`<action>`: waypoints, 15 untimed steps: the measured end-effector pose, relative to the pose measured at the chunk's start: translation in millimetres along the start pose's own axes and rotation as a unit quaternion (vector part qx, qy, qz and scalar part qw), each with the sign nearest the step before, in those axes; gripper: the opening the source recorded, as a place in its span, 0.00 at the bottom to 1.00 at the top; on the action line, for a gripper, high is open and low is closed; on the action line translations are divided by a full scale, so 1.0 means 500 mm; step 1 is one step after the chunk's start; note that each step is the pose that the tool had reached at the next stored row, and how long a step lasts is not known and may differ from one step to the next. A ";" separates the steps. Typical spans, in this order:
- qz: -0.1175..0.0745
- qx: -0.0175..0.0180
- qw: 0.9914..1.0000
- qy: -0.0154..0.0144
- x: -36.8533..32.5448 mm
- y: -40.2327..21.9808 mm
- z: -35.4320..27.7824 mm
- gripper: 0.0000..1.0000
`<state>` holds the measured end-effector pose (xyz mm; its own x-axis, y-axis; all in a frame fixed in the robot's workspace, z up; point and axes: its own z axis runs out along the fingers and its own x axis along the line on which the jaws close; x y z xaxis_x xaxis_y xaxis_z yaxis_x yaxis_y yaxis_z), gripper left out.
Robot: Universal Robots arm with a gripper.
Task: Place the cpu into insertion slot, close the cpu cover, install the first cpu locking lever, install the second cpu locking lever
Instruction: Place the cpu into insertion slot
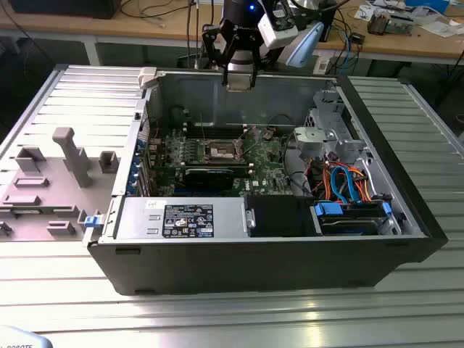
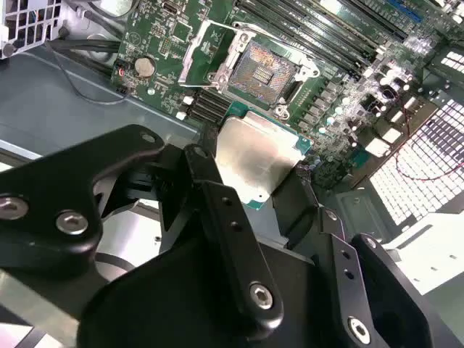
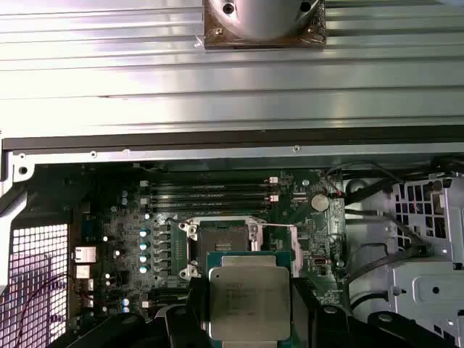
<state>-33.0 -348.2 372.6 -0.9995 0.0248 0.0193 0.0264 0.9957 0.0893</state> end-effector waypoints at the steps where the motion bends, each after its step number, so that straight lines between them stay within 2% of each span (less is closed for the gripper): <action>1: 0.000 0.000 1.000 0.000 0.000 0.000 0.000 0.54; 15: 0.003 0.000 1.000 0.000 0.000 0.000 0.000 0.54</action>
<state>-33.0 -348.3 372.6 -0.9993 0.0313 0.0196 0.0329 0.9955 0.0892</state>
